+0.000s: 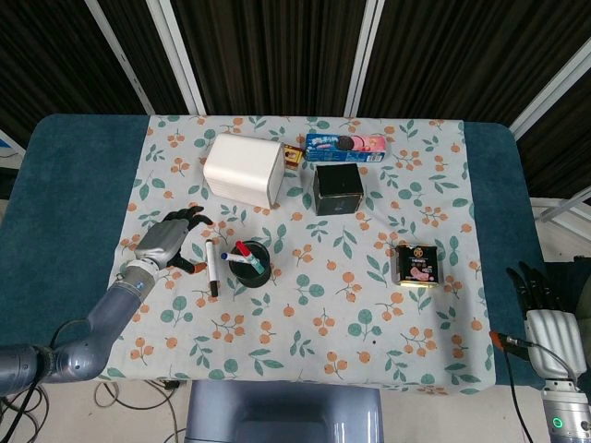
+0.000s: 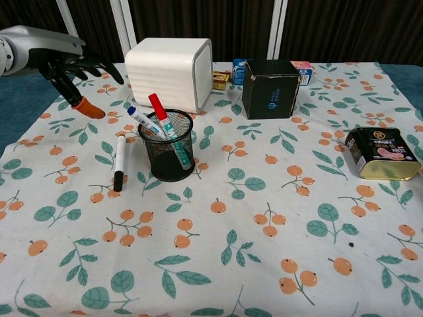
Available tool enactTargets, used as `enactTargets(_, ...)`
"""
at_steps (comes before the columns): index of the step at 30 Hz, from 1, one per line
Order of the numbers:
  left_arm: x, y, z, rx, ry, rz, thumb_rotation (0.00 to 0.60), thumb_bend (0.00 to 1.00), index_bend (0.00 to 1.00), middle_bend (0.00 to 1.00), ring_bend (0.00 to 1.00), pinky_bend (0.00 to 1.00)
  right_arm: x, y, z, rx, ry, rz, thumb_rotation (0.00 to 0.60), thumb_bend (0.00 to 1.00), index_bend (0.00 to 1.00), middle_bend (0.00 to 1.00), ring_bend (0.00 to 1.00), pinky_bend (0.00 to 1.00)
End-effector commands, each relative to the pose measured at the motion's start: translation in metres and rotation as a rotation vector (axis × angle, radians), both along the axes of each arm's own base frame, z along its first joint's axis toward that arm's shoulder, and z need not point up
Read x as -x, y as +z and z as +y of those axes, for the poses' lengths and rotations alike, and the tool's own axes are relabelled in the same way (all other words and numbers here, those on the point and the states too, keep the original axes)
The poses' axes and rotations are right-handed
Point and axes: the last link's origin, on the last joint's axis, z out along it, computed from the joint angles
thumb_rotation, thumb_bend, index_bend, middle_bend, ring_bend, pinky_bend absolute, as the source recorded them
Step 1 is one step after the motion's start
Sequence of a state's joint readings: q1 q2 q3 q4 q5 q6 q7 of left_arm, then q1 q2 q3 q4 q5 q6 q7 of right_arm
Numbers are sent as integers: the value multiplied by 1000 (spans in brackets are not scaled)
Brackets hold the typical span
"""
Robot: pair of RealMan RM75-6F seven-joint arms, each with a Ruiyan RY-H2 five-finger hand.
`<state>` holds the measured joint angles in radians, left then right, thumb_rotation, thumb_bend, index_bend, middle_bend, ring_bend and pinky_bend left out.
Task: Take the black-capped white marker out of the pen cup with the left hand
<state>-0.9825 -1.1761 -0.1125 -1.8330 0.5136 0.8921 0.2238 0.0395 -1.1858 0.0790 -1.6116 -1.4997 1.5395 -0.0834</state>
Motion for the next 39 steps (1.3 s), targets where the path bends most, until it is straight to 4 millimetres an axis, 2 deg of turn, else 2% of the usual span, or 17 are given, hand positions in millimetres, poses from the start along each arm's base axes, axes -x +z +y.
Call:
enactTargets(1, -4, 17, 0, -93, -42, -1, 600, 199, 192, 26, 0, 0, 0, 0, 0, 1, 0, -1, 600, 179, 88, 0, 27, 206)
enactTargets(6, 10, 46, -7, -280, -146, 167, 600, 199, 192, 18, 0, 0, 0, 0, 0, -3, 2, 0, 600, 179, 88, 0, 27, 206)
enactTargets(8, 22, 56, -20, -377, -199, 261, 600, 200, 192, 11, 0, 0, -1, 0, 0, -8, 9, 4, 600, 179, 88, 0, 27, 206)
enactTargets(11, 36, 62, -37, -452, -242, 311, 600, 201, 186, 3, 0, 0, -1, 0, 0, -11, 15, 3, 600, 178, 88, 0, 27, 206)
enactTargets(14, 57, 66, -63, -493, -257, 324, 600, 201, 179, 0, 0, 0, -1, 0, 0, -9, 21, 3, 600, 179, 88, 0, 26, 205)
enactTargets(15, 67, 67, -75, -490, -238, 326, 600, 201, 179, 0, 0, 0, -1, 0, 0, -8, 22, 4, 600, 179, 88, 0, 26, 206)
enactTargets(16, 83, 69, -100, -473, -206, 314, 600, 201, 178, 0, 0, 0, -1, 0, 0, -8, 22, 5, 600, 179, 88, 0, 26, 206)
enactTargets(18, 95, 72, -121, -469, -185, 290, 600, 201, 177, 0, 0, 0, -1, 0, 0, -6, 24, 5, 600, 179, 88, 0, 26, 206)
enactTargets(25, 128, 77, -170, -509, -169, 214, 600, 201, 176, 0, 0, 0, -1, 0, 0, -3, 26, 7, 600, 178, 88, 0, 26, 206)
enactTargets(31, 149, 81, -186, -514, -129, 193, 600, 202, 176, 0, 0, 0, -2, 0, 0, -1, 29, 9, 600, 178, 88, 0, 26, 206)
enactTargets(34, 159, 84, -186, -508, -91, 148, 600, 204, 181, 0, 0, 0, -1, 0, 0, -1, 27, 9, 600, 179, 88, 0, 26, 206)
enactTargets(39, 164, 93, -181, -556, -80, 138, 600, 207, 191, 0, 0, 0, -2, 0, 1, -1, 26, 8, 600, 179, 88, 0, 26, 206)
